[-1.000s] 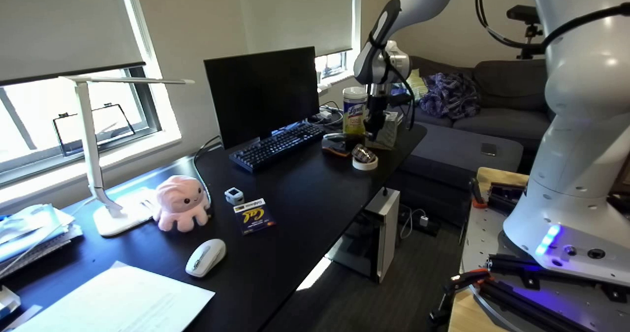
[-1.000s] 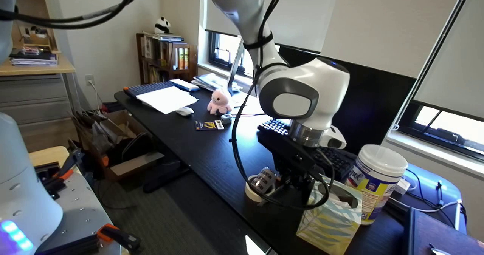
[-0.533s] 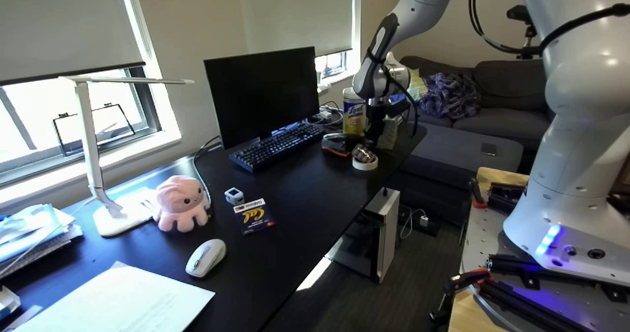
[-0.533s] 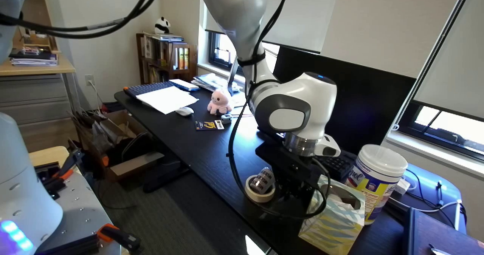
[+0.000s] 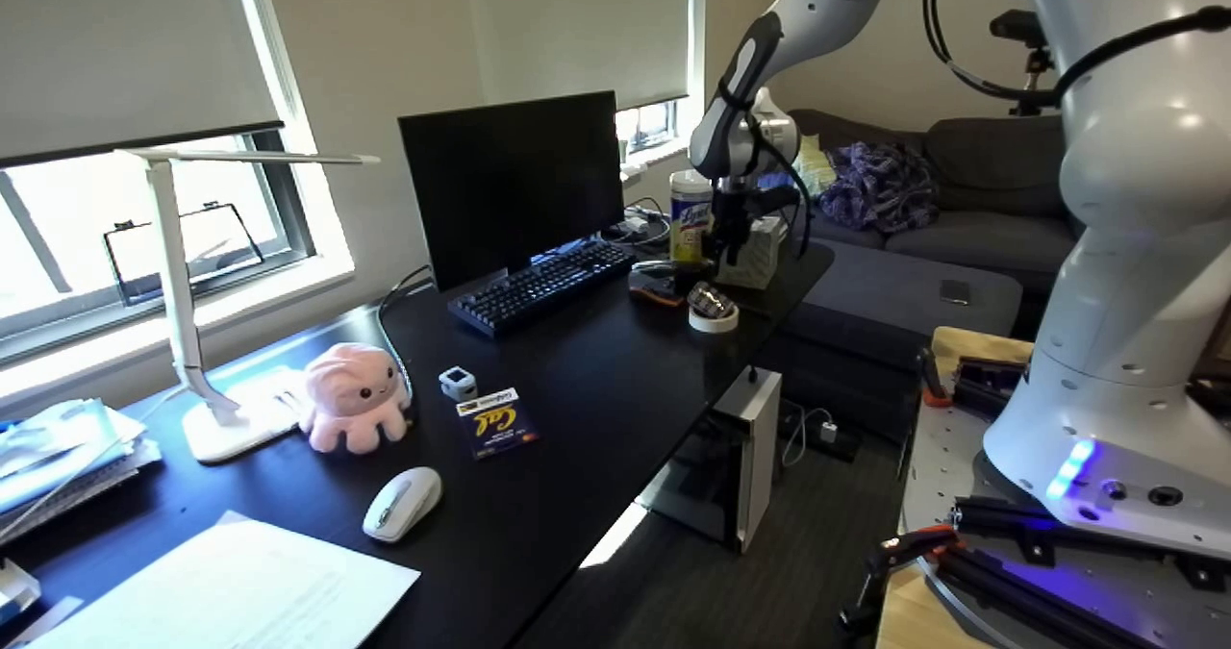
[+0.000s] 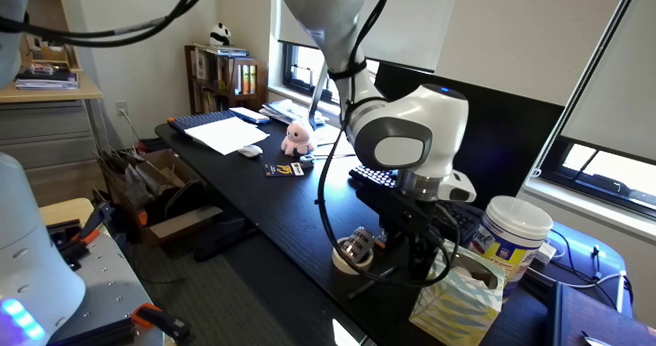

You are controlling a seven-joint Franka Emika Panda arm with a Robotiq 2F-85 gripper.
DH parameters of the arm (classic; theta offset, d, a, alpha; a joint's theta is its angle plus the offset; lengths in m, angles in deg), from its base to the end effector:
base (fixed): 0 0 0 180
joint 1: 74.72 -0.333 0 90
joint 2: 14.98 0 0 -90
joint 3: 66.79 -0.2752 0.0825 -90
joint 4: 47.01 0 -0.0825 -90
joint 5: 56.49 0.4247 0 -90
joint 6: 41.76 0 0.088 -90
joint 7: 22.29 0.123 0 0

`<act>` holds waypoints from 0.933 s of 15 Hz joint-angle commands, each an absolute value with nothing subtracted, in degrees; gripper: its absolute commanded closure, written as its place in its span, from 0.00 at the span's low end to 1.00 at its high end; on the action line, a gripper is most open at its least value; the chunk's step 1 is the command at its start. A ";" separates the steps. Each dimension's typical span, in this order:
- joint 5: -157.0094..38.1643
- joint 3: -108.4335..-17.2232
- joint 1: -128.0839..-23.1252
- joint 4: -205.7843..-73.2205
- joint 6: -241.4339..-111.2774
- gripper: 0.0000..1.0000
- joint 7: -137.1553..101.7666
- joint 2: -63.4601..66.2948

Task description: Place the pen between the masking tape and the tissue box

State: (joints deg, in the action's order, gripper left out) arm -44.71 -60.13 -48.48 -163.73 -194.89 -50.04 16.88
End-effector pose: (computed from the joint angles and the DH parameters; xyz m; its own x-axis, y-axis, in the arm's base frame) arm 0.5032 -0.3363 0.0905 0.9646 -0.2458 0.0957 -0.2467 -0.9691 -0.0026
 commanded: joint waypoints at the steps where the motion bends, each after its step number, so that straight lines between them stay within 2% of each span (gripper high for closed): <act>1: -43.41 -60.57 -45.46 -165.64 -193.19 0.04 -47.73 8.01; 2: -43.37 -60.15 -45.40 -166.53 -193.21 0.00 -47.42 5.09; 5: -37.86 -62.04 -44.38 -166.91 -190.60 0.00 -50.13 -3.16; 11: -36.99 -60.37 -55.28 -168.59 -176.83 0.00 -49.83 -18.29; 14: -43.52 -61.30 -61.78 -170.05 -175.20 0.00 -43.97 -22.17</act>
